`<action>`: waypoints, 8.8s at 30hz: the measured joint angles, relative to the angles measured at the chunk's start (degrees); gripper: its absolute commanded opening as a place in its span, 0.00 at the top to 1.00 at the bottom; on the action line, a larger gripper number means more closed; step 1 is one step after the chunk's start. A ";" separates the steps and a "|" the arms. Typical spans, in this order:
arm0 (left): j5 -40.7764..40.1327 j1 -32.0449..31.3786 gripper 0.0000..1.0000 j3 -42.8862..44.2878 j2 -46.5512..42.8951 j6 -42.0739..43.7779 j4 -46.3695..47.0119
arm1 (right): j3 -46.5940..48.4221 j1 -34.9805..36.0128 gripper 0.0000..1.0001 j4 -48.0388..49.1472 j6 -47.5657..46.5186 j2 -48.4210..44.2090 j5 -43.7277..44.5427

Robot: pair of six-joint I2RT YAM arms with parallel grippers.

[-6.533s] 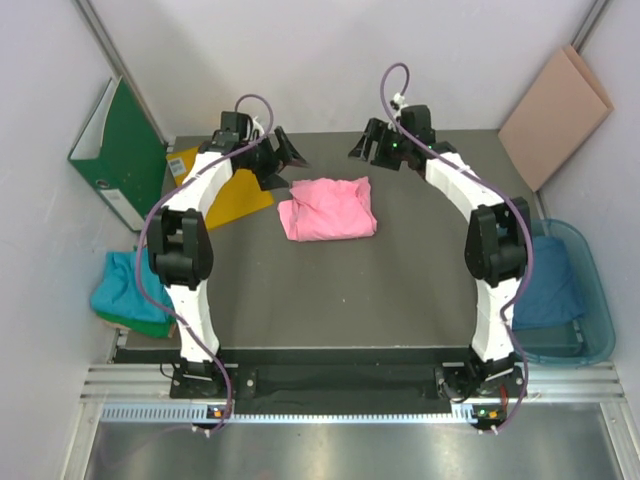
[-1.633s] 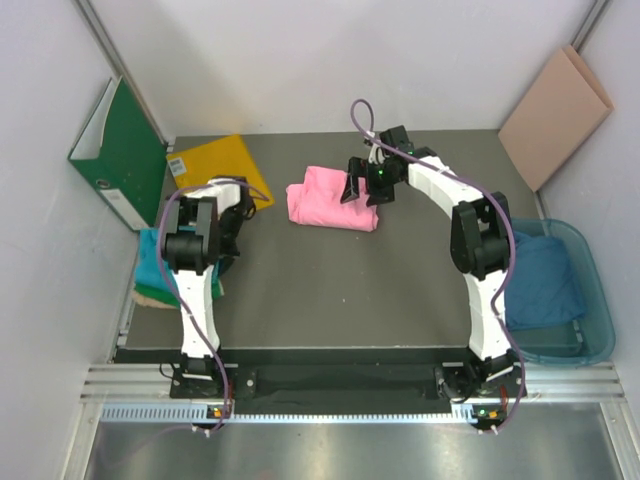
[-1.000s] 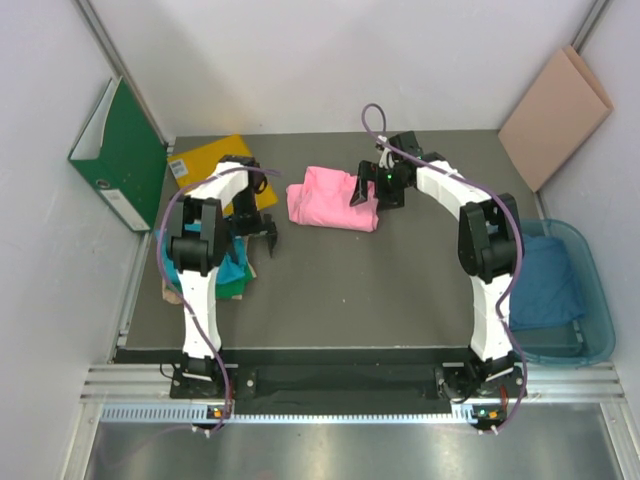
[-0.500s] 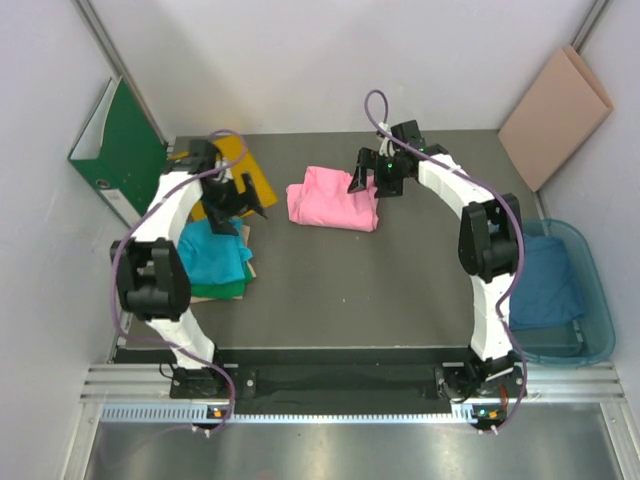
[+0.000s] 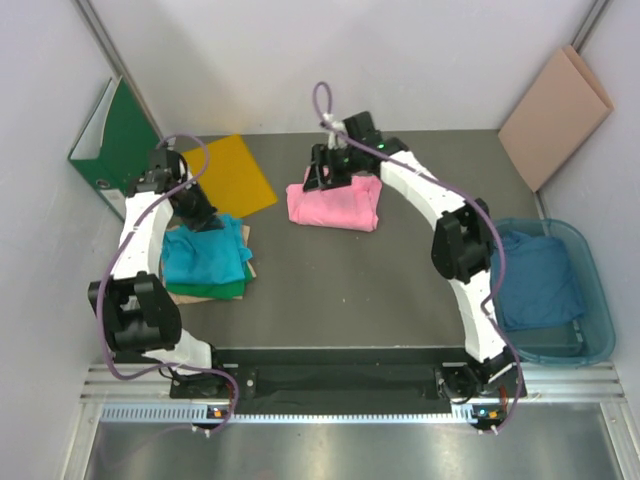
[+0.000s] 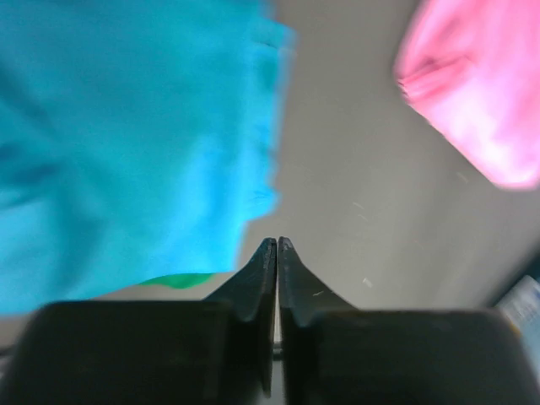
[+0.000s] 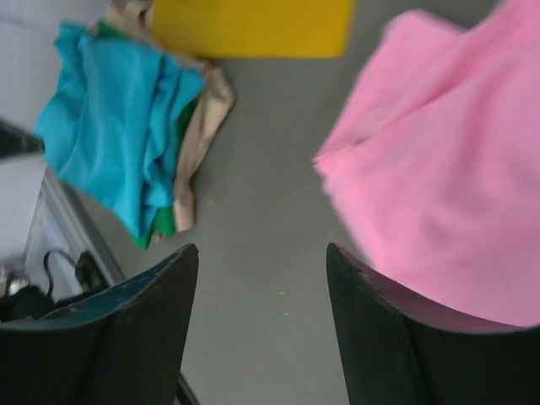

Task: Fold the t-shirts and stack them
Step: Put the neatly folded tshirt into the corner of the board with the left arm

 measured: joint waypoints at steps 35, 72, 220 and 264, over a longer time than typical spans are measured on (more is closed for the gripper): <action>-19.76 25.86 1.00 -18.91 6.27 -6.01 -5.27 | -8.83 -5.77 0.62 0.33 -1.01 0.74 -6.08; -5.44 22.10 1.00 -17.46 1.31 -5.09 6.23 | -9.31 -6.38 0.60 0.96 -0.87 0.33 -6.82; -10.40 11.80 1.00 11.45 8.15 0.00 -9.75 | -49.64 -20.17 0.34 6.93 -2.56 -29.11 -4.72; 5.86 -5.81 1.00 -3.02 -6.78 4.44 9.18 | -49.83 -18.34 0.33 9.03 -0.94 -26.95 -4.00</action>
